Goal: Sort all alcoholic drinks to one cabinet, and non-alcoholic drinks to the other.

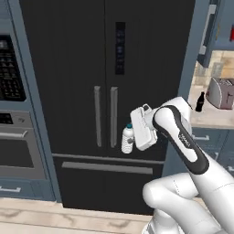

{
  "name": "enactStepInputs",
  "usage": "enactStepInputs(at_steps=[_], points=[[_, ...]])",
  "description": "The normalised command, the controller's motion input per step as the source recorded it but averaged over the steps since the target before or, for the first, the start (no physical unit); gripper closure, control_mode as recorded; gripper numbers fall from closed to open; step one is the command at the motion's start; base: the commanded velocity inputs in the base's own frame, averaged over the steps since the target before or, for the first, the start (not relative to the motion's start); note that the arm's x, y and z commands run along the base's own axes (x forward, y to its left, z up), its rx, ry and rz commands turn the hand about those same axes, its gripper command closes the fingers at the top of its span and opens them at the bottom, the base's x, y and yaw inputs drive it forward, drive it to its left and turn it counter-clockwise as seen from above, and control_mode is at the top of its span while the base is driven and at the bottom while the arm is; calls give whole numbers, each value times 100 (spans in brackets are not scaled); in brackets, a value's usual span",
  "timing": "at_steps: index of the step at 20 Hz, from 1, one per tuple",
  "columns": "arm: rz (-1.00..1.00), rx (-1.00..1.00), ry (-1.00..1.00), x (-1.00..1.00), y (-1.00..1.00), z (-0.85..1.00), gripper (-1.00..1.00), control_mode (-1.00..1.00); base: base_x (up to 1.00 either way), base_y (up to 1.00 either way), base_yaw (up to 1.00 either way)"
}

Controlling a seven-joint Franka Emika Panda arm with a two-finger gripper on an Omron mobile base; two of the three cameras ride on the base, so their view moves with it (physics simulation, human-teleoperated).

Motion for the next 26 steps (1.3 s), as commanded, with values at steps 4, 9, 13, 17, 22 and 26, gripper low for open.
enactStepInputs(at_steps=[4, 9, 13, 17, 22, 26], points=[[0, 0, 0, 0, 0, 0, 100, 100, 0, 81, 42], [0, 0, 0, 0, 0, 0, 100, 100, 0, 88, 42], [0, 0, 0, 0, 0, 0, 100, 100, 0, 89, 42], [0, 0, 0, 0, 0, 0, 100, 100, 0, 90, 43], [0, 0, 0, 0, 0, 0, 100, 100, 0, 78, 43], [0, 0, 0, 0, 0, 0, 100, 100, -5, 12, 36]])
